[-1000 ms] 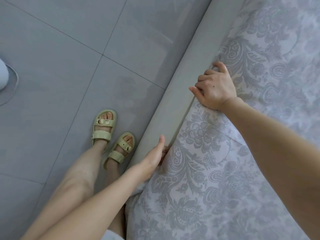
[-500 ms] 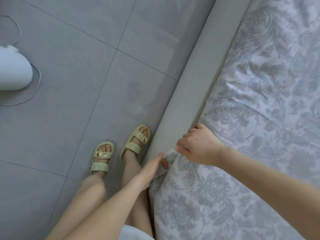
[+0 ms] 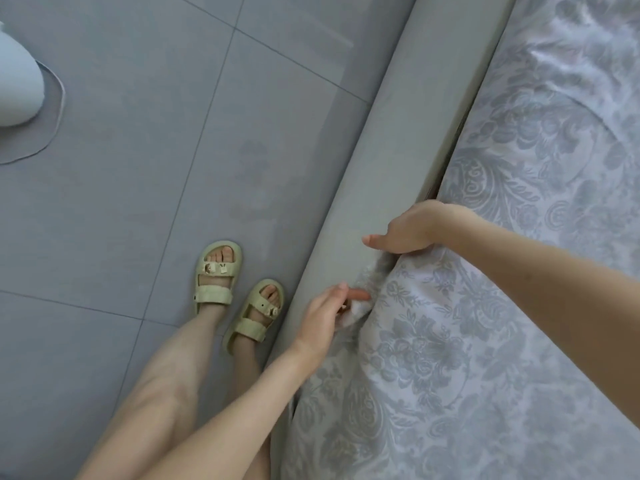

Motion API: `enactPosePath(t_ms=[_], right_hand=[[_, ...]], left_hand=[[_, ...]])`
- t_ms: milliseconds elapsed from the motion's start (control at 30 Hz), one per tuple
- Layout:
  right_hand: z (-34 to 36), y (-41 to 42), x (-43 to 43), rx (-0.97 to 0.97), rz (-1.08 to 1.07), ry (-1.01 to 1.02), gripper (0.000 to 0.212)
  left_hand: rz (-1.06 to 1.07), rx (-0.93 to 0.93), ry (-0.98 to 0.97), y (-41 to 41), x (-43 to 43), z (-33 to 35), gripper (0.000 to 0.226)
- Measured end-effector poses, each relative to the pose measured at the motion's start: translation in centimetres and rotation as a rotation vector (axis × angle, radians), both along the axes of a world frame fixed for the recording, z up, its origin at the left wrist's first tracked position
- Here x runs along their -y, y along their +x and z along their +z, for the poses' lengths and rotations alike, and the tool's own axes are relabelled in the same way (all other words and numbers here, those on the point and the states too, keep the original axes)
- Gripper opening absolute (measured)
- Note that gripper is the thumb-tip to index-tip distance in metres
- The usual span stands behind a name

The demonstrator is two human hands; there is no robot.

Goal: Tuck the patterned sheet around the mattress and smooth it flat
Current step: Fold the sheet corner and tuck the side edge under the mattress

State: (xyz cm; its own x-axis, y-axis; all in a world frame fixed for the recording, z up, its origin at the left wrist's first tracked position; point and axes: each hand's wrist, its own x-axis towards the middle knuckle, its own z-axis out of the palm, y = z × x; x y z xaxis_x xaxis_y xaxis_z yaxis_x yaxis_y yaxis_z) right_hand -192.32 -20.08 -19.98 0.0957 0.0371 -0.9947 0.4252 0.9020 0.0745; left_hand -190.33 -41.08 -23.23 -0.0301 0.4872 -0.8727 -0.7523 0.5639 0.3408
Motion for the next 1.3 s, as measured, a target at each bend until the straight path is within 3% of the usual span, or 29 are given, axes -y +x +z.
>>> enactPosePath(t_ms=[100,233,300,433,500,600,767,833,933,1033,1167,1233,1300], right_hand=[[0.9,0.1,0.5,0.108,-0.046,-0.059,0.075],[2.2,0.8,0.1,0.164,-0.094,-0.035,0.087],[2.4,0.6,0.0,0.166,-0.096,0.0,0.086],[1.4,0.6,1.4,0.158,-0.067,-0.004,0.086],[0.8,0.9,2.1,0.17,0.05,-0.004,0.083],[0.3,1.5,2.8,0.181,0.19,0.009,0.085],[1.3,3.4,2.8,-0.208,0.401,0.134,0.083],[1.9,3.5,1.9,-0.267,0.487,0.19,0.081],[1.1,3.0,0.5,-0.143,0.523,0.19,0.088],[-0.2,2.7,1.2,-0.01,0.421,0.129,0.092],[-0.4,3.0,2.8,0.082,0.215,0.003,0.092],[0.3,2.9,3.2,0.042,0.142,-0.005,0.092],[1.4,3.3,4.1,-0.079,0.238,0.001,0.093]], left_hand=[[-0.036,0.017,0.057,1.6,0.3,1.0,0.043],[-0.148,0.287,0.071,4.2,-1.5,1.8,0.056],[-0.294,0.332,0.015,5.3,-3.2,0.9,0.069],[-0.311,0.438,0.053,4.6,-4.8,-0.4,0.053],[-0.363,0.406,0.041,3.5,-4.0,-0.7,0.061],[-0.387,0.201,-0.045,2.9,-1.6,-1.1,0.077],[-0.272,0.427,0.029,5.2,-0.4,-0.3,0.065],[-0.282,0.475,0.053,6.3,-0.9,-0.9,0.064],[-0.245,0.557,0.015,7.4,-1.2,-2.4,0.067],[-0.248,0.6,0.016,7.3,-1.0,-2.7,0.063],[-0.363,0.564,0.007,4.4,1.0,-2.0,0.078],[-0.4,0.422,-0.039,2.8,3.3,-1.6,0.083],[-0.408,0.251,-0.069,2.2,5.8,-1.3,0.079]])
